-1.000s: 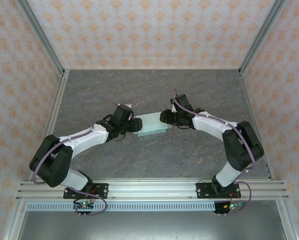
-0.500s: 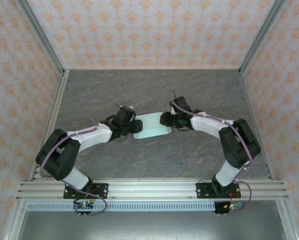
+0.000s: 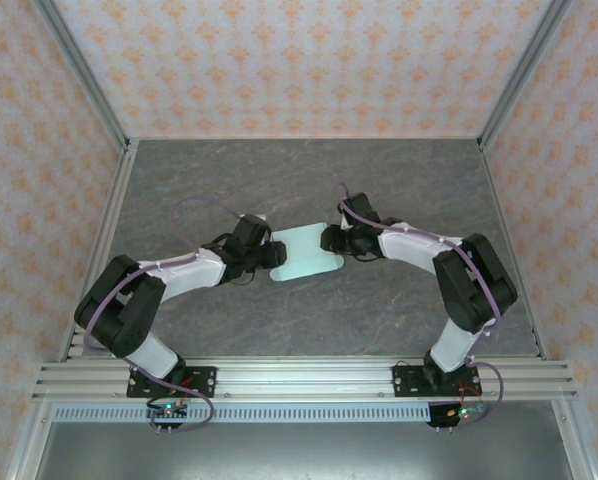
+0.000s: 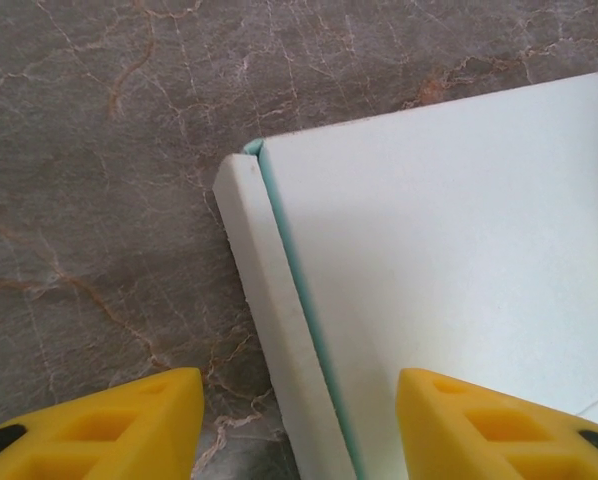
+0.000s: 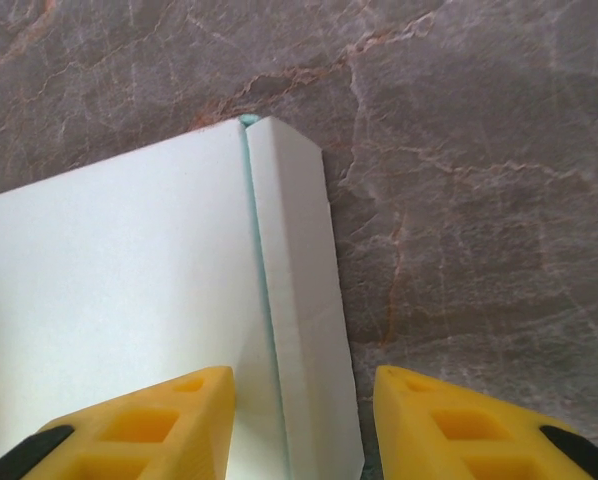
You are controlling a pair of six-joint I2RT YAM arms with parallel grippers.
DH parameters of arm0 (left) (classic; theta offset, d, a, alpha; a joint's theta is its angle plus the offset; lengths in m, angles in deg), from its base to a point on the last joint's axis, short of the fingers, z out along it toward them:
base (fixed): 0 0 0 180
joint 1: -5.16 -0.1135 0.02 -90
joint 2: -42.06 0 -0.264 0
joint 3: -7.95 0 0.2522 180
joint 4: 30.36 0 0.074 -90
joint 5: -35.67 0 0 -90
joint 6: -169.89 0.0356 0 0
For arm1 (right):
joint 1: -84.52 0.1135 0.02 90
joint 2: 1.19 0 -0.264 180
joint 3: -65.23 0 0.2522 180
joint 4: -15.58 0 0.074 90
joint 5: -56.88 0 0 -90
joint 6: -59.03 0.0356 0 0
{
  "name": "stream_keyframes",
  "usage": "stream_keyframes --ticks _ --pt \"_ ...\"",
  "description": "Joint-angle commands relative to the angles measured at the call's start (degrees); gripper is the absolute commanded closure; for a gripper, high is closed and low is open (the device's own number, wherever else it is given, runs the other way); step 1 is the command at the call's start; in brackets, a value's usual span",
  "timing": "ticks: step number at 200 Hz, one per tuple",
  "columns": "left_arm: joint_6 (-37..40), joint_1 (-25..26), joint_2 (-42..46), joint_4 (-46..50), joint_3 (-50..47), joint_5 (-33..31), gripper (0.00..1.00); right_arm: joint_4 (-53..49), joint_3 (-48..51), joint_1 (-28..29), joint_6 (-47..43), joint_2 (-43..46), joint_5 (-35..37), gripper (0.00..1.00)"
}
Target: Fold the paper box
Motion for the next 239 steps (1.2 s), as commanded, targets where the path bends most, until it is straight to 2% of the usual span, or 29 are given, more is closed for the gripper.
stream_keyframes --ticks 1,26,48,102,131,174,206,239 --pt "0.55 -0.36 4.26 2.46 1.63 -4.12 0.43 -4.46 -2.92 0.19 -2.44 2.48 3.70 0.57" --pt "4.43 -0.43 6.29 3.63 3.39 -6.16 0.39 -7.07 -3.48 0.29 -3.40 6.83 4.47 0.52" --pt "8.20 -0.74 4.53 5.01 6.97 -4.77 0.36 -9.73 -1.47 1.43 -3.58 10.58 4.91 0.49" --pt "20.11 -4.89 -7.00 11.01 19.24 6.62 0.34 -9.31 9.35 9.28 1.21 18.80 1.90 0.45" --pt "23.73 -7.27 -13.74 15.90 26.72 14.52 0.34 -9.67 10.67 10.12 1.24 19.91 2.52 0.45" --pt "25.12 -7.39 -19.91 20.68 32.81 19.75 0.34 -10.80 8.83 10.13 -0.09 18.63 2.91 0.45" --pt "23.06 -7.39 -19.21 19.45 30.17 23.56 0.35 -11.97 8.45 9.62 -1.16 18.15 1.61 0.44" --pt "19.47 -7.38 -14.86 15.03 23.98 26.51 0.36 -13.35 8.97 7.98 -2.06 19.23 1.61 0.44"
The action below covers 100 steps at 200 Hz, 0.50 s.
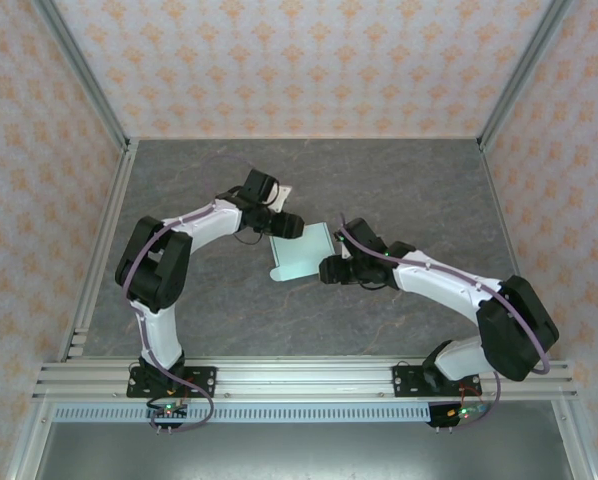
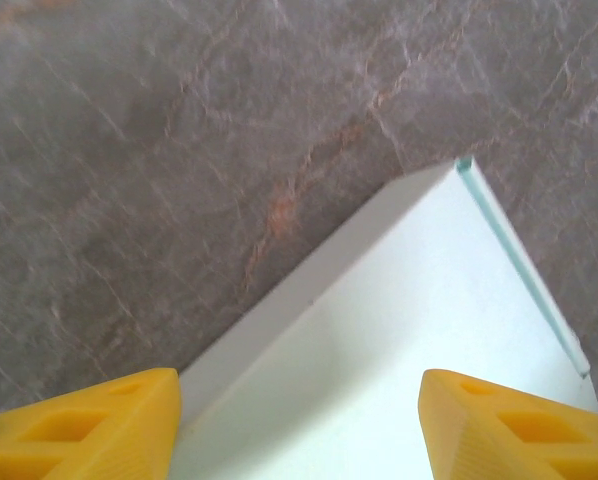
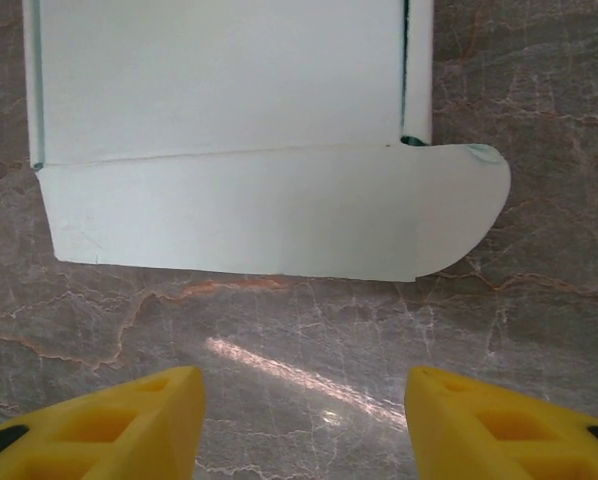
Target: Fold the paper box
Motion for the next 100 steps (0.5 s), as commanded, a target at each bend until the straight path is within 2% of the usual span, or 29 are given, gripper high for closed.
stream_keyframes --ticks 1,52,80,100 --pt "-2.79 0.07 4.48 -2.16 -4.28 4.44 0.36 -2.58 -1.31 -1.34 -1.30 1.07 -0.25 0.44" --pt "-7.17 0.47 11.09 -8.70 -14.74 6.44 0.37 -2.68 0.64 -2.62 -0.36 2.55 -2.19 0.44" --pt "-5.50 0.47 10.14 -5.67 -13.46 2.72 0.37 2.00 3.25 -3.54 3.13 2.80 -6.31 0.44" --pt "-3.92 0.33 8.67 -3.78 -11.34 2.64 0.36 7.51 6.91 -6.95 6.49 3.35 -11.74 0.44"
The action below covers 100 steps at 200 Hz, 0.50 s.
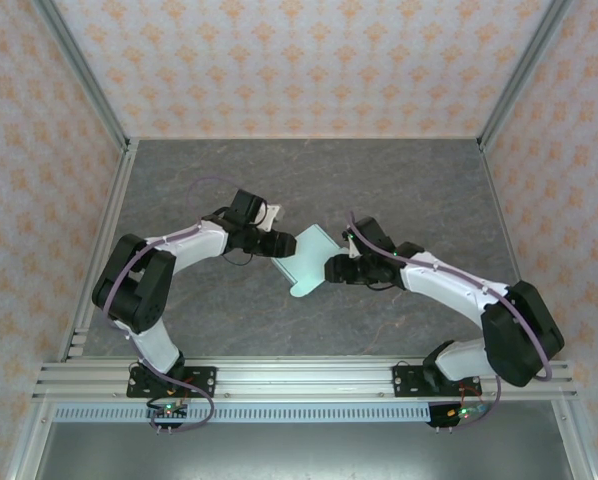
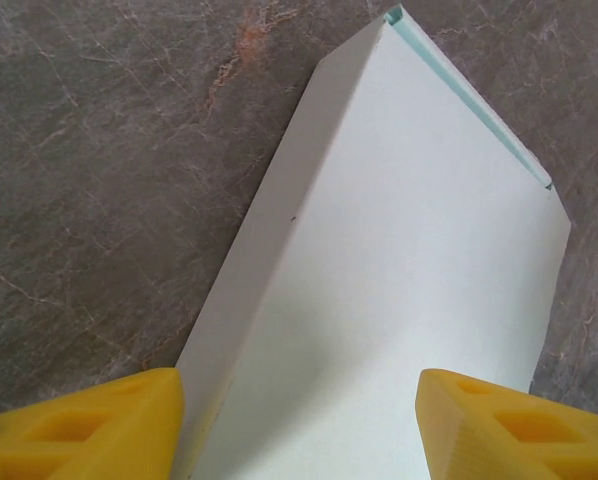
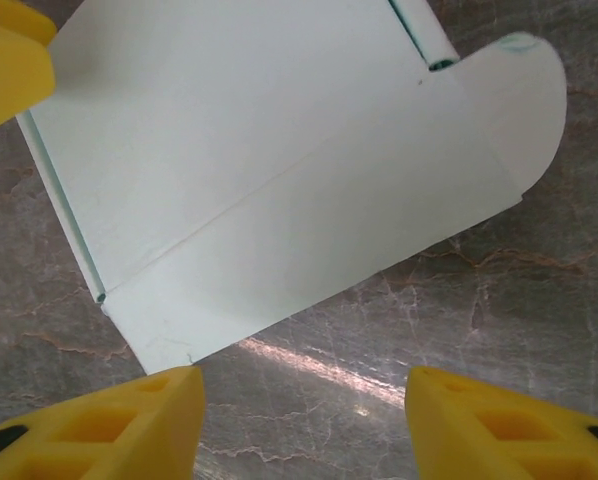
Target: Fold the paper box
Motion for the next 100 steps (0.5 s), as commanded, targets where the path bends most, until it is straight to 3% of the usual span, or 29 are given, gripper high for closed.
stream_keyframes --ticks 1,29,100 --pt "1.59 0.33 -1.03 1.55 2.98 -1.38 0.36 6.34 4.10 -3.30 4.67 1.35 -6.65 0.44" --pt "4.57 0.07 -3.48 5.66 7.12 -1.19 0.35 16.75 8.96 -4.02 10.53 1.09 -12.63 0.42" --pt "3.40 0.07 -5.58 4.30 6.92 2.85 0.37 38.46 14.70 -4.08 20.72 -5.91 -12.57 0.46"
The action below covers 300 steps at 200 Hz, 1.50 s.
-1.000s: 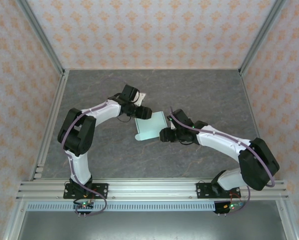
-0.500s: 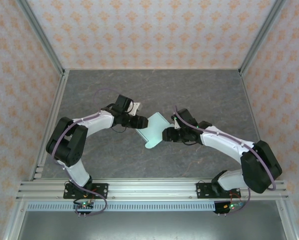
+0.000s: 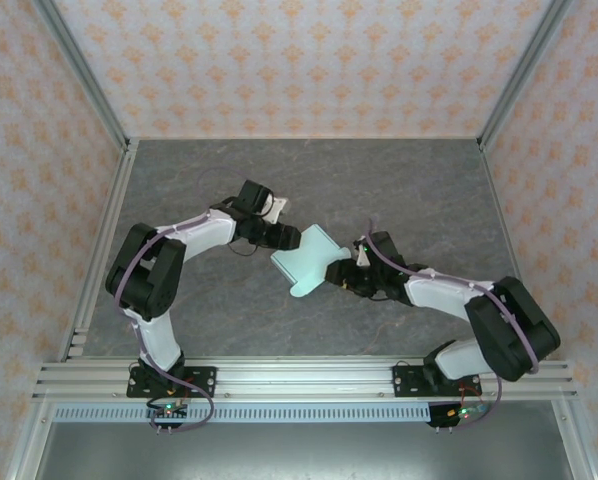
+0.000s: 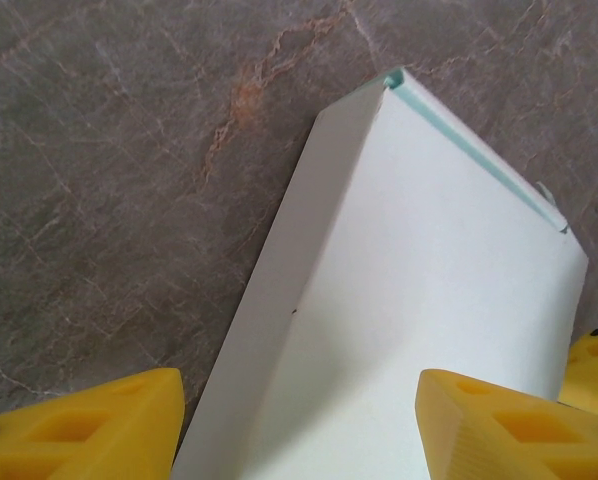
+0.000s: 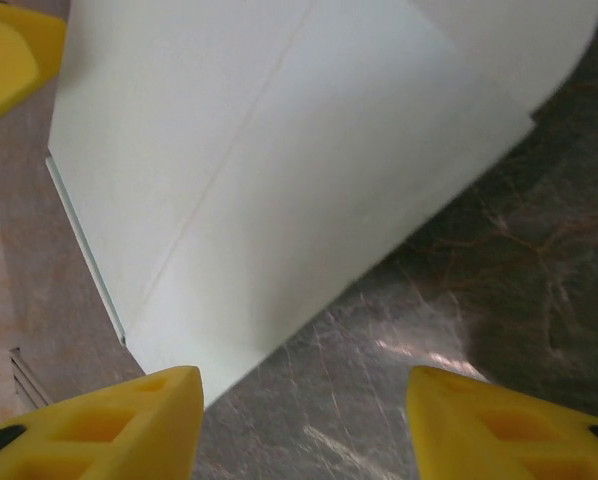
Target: Fold the paper box
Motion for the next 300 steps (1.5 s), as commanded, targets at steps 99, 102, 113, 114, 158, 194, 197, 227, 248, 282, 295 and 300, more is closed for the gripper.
stream_keyframes --ticks 99,102,113,114,158,194,197,227,248,282,295,300 --pt "-4.82 1.21 4.27 -6.75 -9.25 4.28 0.41 15.14 -2.98 -4.97 2.27 -9.62 -6.06 0.55" --pt "-4.74 1.23 4.29 -6.61 -9.20 4.09 0.41 15.10 -2.94 -5.10 2.19 -9.71 -6.21 0.55" --pt "-4.14 1.28 4.23 -5.46 -8.56 2.61 0.40 15.05 -2.84 -5.17 1.89 -9.48 -6.60 0.55" --pt "-4.13 1.25 4.23 -5.28 -8.50 2.48 0.40 15.02 -2.82 -5.14 1.86 -9.44 -6.61 0.55" --pt "-2.02 1.12 2.84 -2.05 -5.04 0.25 0.34 14.99 0.18 -5.28 1.42 -6.32 -7.32 0.43" --pt "-1.56 1.12 1.78 -1.07 -3.19 0.25 0.34 15.32 2.55 -5.46 1.20 -4.54 -7.50 0.42" --pt "-1.54 1.10 1.67 -0.97 -3.00 0.23 0.34 15.34 2.74 -5.46 1.19 -4.42 -7.50 0.42" --pt "-1.04 1.12 0.99 0.45 -1.42 -0.51 0.34 17.65 4.29 -5.98 1.66 -4.13 -8.46 0.49" --pt "-0.88 1.10 0.55 0.65 -0.87 -0.39 0.34 18.95 4.31 -5.99 1.83 -4.83 -8.88 0.52" --pt "-0.16 1.07 0.03 1.21 -0.39 0.39 0.34 22.65 3.81 -6.06 3.36 -7.06 -10.43 0.62" --pt "0.26 1.12 -0.25 1.71 -0.15 0.42 0.34 23.40 3.79 -6.06 3.66 -7.69 -10.64 0.67" --pt "0.48 1.06 -0.39 1.91 -0.02 0.42 0.34 23.47 3.82 -5.99 3.59 -7.87 -10.62 0.68"
